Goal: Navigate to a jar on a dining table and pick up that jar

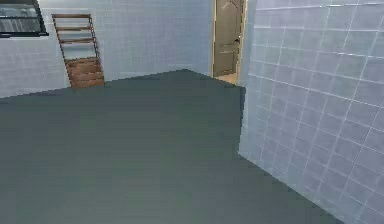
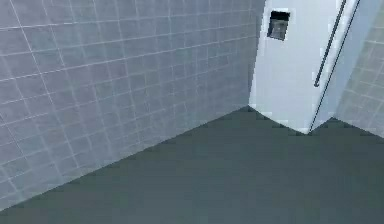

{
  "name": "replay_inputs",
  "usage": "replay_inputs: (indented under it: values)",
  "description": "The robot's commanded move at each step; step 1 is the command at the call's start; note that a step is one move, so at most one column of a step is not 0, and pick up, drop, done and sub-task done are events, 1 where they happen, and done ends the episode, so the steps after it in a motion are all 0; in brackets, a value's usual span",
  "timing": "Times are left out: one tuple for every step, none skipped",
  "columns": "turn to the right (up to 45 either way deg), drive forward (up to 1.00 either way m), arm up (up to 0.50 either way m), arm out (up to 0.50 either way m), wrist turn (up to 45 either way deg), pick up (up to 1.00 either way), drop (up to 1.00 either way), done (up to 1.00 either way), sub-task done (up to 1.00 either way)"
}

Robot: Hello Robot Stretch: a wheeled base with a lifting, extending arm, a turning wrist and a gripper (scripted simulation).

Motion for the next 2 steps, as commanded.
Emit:
replay_inputs:
  values:
    - [0.0, 1.00, 0.00, 0.00, 0.0, 0.00, 0.00, 0.00, 0.00]
    - [0.0, 0.80, 0.00, 0.00, 0.0, 0.00, 0.00, 0.00, 0.00]
